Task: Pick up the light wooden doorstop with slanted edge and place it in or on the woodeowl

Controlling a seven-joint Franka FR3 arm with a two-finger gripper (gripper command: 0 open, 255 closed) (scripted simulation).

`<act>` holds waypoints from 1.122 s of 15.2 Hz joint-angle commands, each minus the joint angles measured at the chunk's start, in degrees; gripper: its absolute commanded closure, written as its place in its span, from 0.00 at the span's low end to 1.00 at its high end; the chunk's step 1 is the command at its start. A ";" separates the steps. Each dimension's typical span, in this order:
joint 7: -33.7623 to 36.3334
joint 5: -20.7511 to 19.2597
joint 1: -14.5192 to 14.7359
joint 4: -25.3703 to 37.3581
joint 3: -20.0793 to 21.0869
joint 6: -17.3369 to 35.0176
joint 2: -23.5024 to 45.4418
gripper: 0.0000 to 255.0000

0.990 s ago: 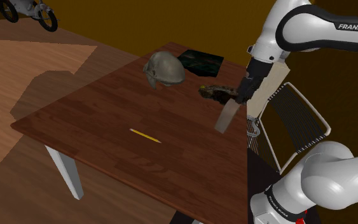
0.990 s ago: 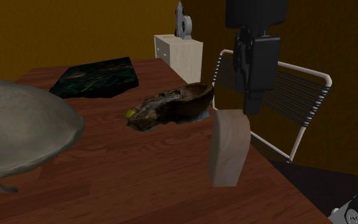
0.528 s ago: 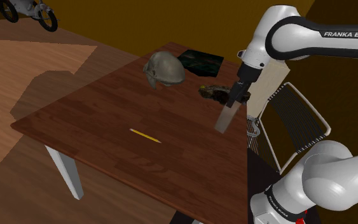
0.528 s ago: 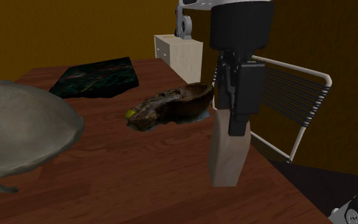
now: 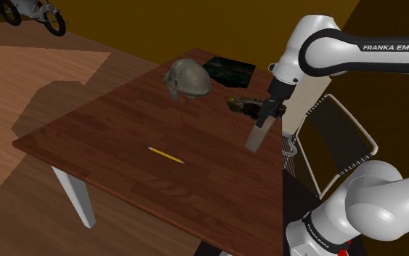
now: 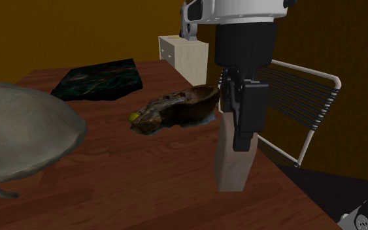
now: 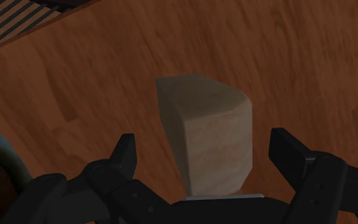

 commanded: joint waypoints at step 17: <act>0.35 0.02 0.03 3.46 0.17 -3.99 -0.55 1.00</act>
